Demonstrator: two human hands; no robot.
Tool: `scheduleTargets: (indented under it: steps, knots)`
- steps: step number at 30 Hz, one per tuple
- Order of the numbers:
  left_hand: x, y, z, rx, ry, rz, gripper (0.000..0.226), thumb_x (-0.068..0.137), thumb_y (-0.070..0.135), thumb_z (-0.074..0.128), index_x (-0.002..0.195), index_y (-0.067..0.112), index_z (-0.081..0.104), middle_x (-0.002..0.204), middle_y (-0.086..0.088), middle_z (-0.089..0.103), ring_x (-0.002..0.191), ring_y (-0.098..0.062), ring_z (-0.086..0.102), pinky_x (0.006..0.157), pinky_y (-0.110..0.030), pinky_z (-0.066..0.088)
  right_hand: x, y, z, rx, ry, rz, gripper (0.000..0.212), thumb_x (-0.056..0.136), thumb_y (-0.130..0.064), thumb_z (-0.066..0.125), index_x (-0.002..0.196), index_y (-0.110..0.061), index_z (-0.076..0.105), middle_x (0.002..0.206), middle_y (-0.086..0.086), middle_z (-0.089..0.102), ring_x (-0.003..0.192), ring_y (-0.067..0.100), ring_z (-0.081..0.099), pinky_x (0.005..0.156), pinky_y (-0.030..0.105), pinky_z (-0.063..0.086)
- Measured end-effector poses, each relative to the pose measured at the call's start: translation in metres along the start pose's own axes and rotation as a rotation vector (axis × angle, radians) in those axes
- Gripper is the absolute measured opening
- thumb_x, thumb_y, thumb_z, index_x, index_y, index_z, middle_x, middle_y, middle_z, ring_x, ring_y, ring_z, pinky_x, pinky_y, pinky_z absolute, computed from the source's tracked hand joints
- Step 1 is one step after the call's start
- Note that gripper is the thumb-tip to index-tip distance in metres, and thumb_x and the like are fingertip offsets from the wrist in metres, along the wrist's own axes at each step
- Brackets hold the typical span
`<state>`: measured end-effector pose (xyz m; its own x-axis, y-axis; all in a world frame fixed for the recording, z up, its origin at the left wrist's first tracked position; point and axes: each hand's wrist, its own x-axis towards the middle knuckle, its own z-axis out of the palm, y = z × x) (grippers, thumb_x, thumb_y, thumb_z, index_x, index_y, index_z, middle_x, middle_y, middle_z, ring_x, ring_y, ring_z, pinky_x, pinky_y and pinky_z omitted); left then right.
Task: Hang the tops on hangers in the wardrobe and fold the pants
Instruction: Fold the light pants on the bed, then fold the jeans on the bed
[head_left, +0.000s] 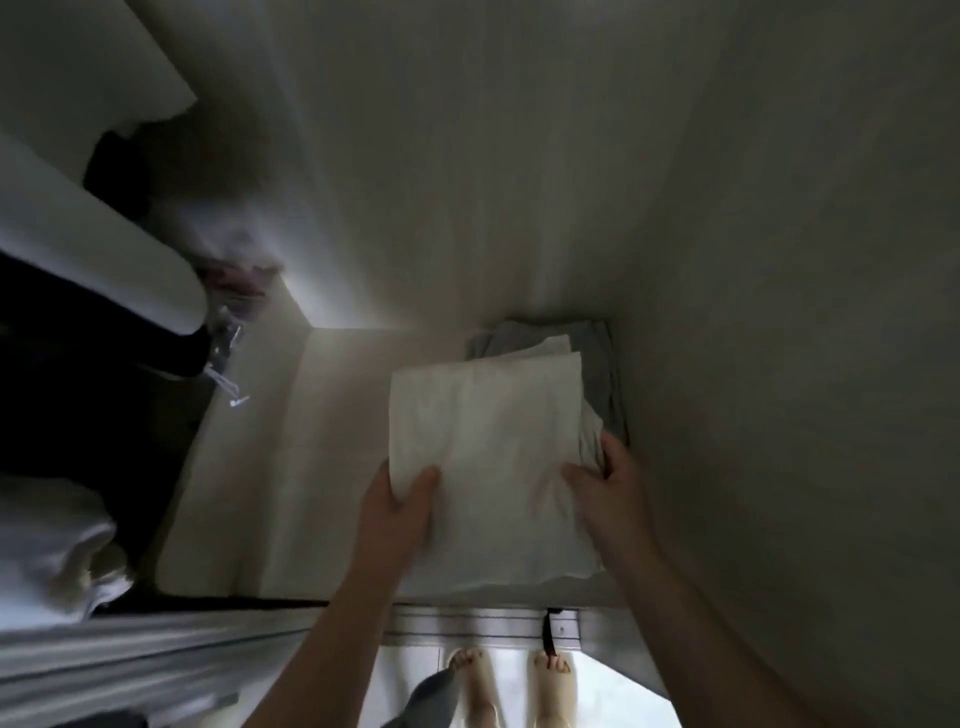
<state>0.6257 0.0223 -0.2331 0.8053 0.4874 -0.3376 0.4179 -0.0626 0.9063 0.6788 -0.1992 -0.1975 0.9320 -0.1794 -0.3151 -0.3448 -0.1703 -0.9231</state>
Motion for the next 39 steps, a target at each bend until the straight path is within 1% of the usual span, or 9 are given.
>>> scheduleTargets:
  steps: [7,9,11,13,17,20,28,33,39]
  knots:
    - [0.102,-0.003,0.069,0.046,-0.179,0.026,0.025,0.095,0.015,0.068,0.119,0.020,0.065,0.096,0.019,0.069,0.076,0.016,0.064,0.060,-0.004,0.046,0.094,0.015,0.005,-0.022,0.160,0.027,0.055,0.082,0.005,0.063,0.126,-0.028,0.064,0.093,-0.018,0.072,0.076,-0.009,0.065,0.059,0.010,0.047]
    - [0.129,0.006,0.089,0.063,-0.208,0.037,0.033,0.095,0.019,0.068,0.127,0.019,0.063,0.104,0.012,0.069,0.085,0.006,0.065,0.066,-0.010,0.047,0.125,0.014,0.006,-0.049,0.187,0.021,0.053,0.081,0.001,0.062,0.125,-0.028,0.065,0.090,-0.020,0.071,0.077,-0.007,0.065,0.051,0.008,0.045]
    - [0.154,0.015,0.108,0.094,-0.215,0.042,0.040,0.095,0.023,0.067,0.134,0.018,0.060,0.112,0.007,0.065,0.100,-0.011,0.065,0.077,-0.020,0.046,0.158,0.014,0.009,-0.096,0.195,0.041,0.055,0.083,-0.002,0.061,0.134,-0.023,0.060,0.111,-0.005,0.069,0.092,0.010,0.065,0.060,0.012,0.049]
    - [0.176,0.020,0.125,0.162,-0.210,0.035,0.053,0.094,0.029,0.067,0.144,0.021,0.051,0.125,0.003,0.062,0.118,-0.022,0.060,0.090,-0.028,0.044,0.186,0.017,0.013,-0.201,0.239,0.059,0.060,0.087,-0.003,0.059,0.144,-0.020,0.051,0.133,0.006,0.060,0.115,0.024,0.059,0.088,0.027,0.053]
    - [0.199,0.008,0.153,0.690,-0.107,0.249,0.078,0.093,0.047,0.061,0.159,0.034,0.022,0.163,-0.006,0.028,0.146,-0.032,0.030,0.116,-0.046,0.031,0.214,0.036,0.034,-0.586,0.236,-0.014,0.072,0.094,-0.015,0.057,0.157,-0.028,0.025,0.163,0.005,0.025,0.150,0.029,0.020,0.121,0.047,0.022]
    - [0.206,-0.018,0.175,0.893,-0.134,0.554,0.068,0.097,0.051,0.048,0.158,0.036,0.025,0.169,-0.009,0.011,0.152,-0.034,0.018,0.118,-0.048,0.029,0.225,0.068,0.055,-0.998,0.049,-0.156,0.062,0.104,-0.041,0.041,0.157,-0.044,0.008,0.168,-0.006,-0.005,0.154,0.026,-0.005,0.122,0.053,0.010]
    - [0.242,-0.088,0.206,1.015,-0.160,0.621,0.066,0.101,0.065,0.027,0.159,0.045,0.004,0.169,-0.006,-0.013,0.156,-0.034,0.001,0.124,-0.049,0.015,0.266,0.147,0.067,-1.217,0.032,-0.204,0.062,0.097,-0.063,0.003,0.152,-0.048,-0.021,0.166,-0.005,-0.023,0.153,0.027,-0.019,0.121,0.052,-0.003]
    - [0.260,-0.072,0.210,1.057,-0.308,0.485,0.068,0.098,0.069,0.027,0.157,0.050,-0.003,0.167,-0.002,-0.022,0.156,-0.032,-0.008,0.125,-0.051,0.009,0.293,0.132,0.064,-1.246,-0.144,-0.085,0.065,0.098,-0.065,0.010,0.148,-0.049,-0.028,0.161,-0.007,-0.035,0.151,0.028,-0.027,0.122,0.054,-0.002]
    - [0.234,-0.049,0.190,1.113,-0.444,0.338,0.077,0.098,0.059,0.046,0.158,0.045,-0.001,0.167,-0.001,-0.023,0.156,-0.032,-0.004,0.123,-0.054,0.017,0.251,0.110,0.056,-1.294,-0.245,-0.049,0.073,0.100,-0.062,0.027,0.157,-0.041,-0.014,0.165,0.000,-0.025,0.153,0.031,-0.018,0.122,0.056,-0.004]
